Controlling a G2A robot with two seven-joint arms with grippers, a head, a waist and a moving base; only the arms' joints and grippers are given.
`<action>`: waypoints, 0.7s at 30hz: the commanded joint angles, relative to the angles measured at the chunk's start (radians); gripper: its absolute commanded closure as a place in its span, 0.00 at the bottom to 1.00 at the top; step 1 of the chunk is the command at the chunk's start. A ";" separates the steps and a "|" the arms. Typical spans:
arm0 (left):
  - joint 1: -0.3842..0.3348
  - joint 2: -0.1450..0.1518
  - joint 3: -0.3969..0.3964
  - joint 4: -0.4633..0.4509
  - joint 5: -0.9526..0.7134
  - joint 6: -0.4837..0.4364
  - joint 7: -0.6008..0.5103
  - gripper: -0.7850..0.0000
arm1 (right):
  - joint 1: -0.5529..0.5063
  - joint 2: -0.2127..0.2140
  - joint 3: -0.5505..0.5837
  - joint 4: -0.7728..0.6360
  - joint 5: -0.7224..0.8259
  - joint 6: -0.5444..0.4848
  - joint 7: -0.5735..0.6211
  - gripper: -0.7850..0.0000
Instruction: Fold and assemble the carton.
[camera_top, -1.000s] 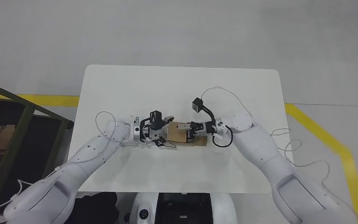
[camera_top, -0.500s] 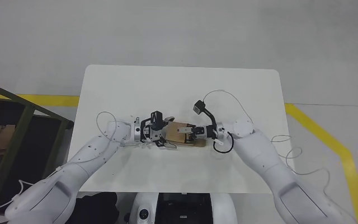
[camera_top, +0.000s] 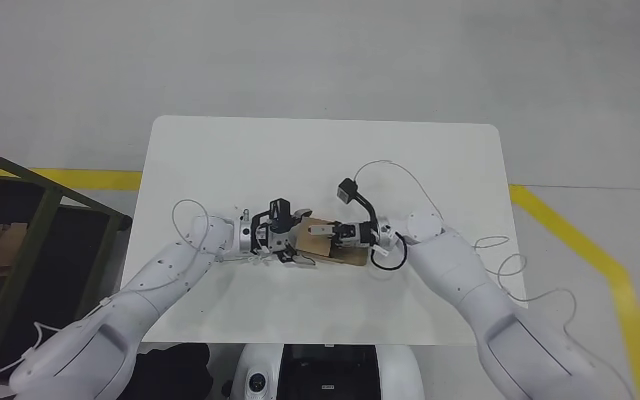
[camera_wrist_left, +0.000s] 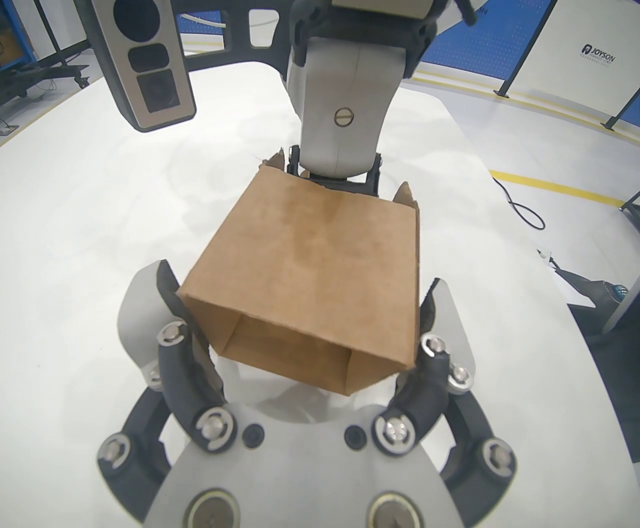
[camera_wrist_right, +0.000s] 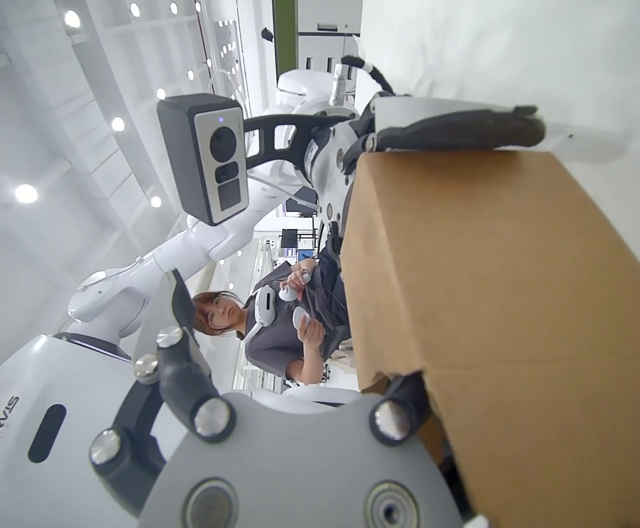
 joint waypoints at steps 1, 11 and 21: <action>0.002 0.000 -0.002 -0.002 0.003 -0.001 0.000 0.00 | 0.003 -0.004 -0.004 0.011 0.001 -0.004 -0.004 0.00; 0.009 0.004 -0.017 -0.011 0.011 -0.015 0.003 0.00 | 0.022 -0.030 -0.025 0.059 0.010 -0.016 -0.016 0.00; 0.020 0.005 -0.025 -0.025 0.016 -0.021 -0.005 0.00 | 0.037 -0.052 -0.038 0.111 0.026 -0.008 -0.007 0.00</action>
